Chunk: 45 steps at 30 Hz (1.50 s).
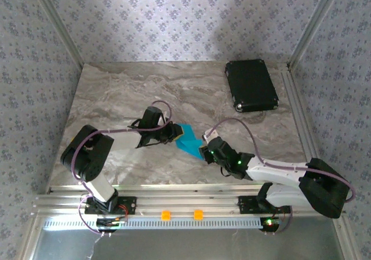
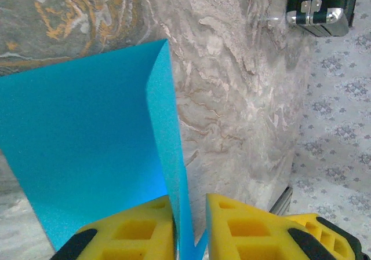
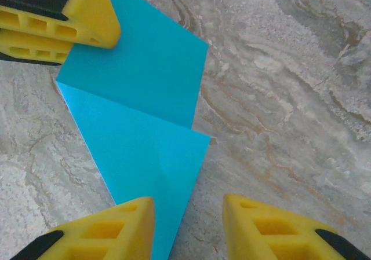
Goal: Fold a paper plane with a square sheet of paper (pick it up from the middle)
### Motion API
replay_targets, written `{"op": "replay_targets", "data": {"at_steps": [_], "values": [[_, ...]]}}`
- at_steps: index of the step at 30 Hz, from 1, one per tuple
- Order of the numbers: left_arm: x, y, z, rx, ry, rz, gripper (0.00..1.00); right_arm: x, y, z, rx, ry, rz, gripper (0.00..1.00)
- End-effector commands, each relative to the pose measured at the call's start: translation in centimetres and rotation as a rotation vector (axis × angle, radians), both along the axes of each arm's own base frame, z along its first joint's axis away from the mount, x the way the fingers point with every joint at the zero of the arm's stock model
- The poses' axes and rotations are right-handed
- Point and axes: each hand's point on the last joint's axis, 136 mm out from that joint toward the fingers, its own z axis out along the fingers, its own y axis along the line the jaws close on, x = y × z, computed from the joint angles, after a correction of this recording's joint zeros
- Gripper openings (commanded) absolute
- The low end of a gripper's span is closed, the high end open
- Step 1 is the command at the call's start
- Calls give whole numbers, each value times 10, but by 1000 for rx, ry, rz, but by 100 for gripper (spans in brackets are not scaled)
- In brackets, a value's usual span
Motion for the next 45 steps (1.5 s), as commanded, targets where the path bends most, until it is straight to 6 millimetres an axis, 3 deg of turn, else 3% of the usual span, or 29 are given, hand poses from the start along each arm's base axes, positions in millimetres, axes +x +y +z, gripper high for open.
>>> {"op": "replay_targets", "data": {"at_steps": [1,12,17,19,24,30,35,45], "values": [[0,-7,2,-13,-4,-33,19,7,-3,5,-40,-54,-19,38],[0,-9,4,-16,-7,-42,18,6,4,7,21,-39,-89,39],[-2,-8,1,-3,3,-48,20,-4,15,-2,116,95,-76,53],[-1,-7,1,-1,2,-44,20,-10,25,-3,163,144,7,53],[1,-8,2,2,5,-43,21,-2,21,3,181,94,41,49],[2,-9,4,-4,3,-47,21,-7,23,-5,-38,-132,156,44],[2,-9,7,-7,-3,-45,21,-9,30,-18,-245,-205,222,39],[2,-11,8,-13,-6,-55,21,-2,32,-34,-360,-242,203,34]]}}
